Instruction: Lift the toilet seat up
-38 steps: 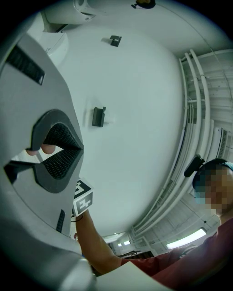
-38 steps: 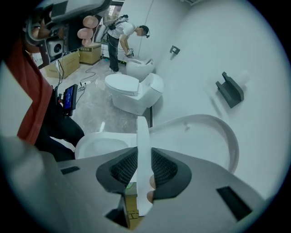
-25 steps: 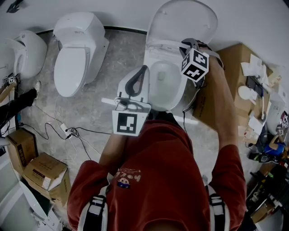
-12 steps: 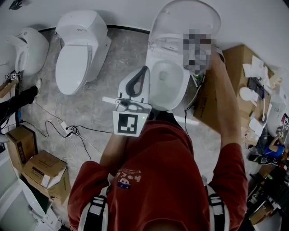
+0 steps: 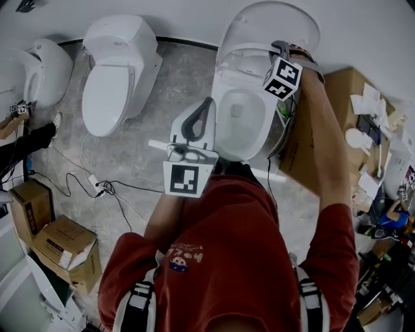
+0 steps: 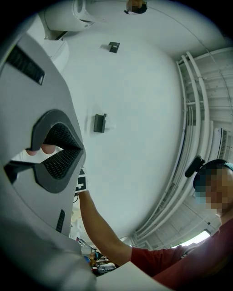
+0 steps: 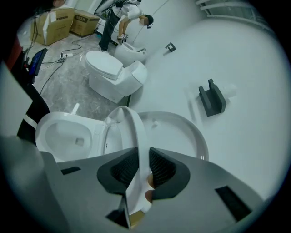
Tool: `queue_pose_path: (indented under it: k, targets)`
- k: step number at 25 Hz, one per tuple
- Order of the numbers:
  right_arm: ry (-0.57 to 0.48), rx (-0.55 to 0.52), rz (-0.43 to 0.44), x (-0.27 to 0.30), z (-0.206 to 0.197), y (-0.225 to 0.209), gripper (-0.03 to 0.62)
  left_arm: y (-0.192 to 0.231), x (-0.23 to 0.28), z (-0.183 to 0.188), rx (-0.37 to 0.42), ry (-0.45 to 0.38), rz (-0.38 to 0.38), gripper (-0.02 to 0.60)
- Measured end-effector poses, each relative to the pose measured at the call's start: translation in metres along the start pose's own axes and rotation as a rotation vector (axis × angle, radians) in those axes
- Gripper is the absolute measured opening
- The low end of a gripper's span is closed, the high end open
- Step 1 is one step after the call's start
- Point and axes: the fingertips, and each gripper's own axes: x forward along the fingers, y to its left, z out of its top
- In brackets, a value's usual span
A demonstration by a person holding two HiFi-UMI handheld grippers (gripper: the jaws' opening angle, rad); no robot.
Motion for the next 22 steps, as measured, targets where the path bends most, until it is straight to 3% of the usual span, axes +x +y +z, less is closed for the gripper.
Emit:
queue_pose_path:
  k: [8,22]
  targets:
    - [0.017,0.029,0.006,0.019,-0.004,-0.018,0.077,0.000,0.006,-0.001,0.003,0.010,-0.002,0.009]
    - [0.015,0.047,-0.057,0.051,-0.011,-0.049,0.078,0.009,0.017,-0.008,0.005,0.033,0.025,0.009]
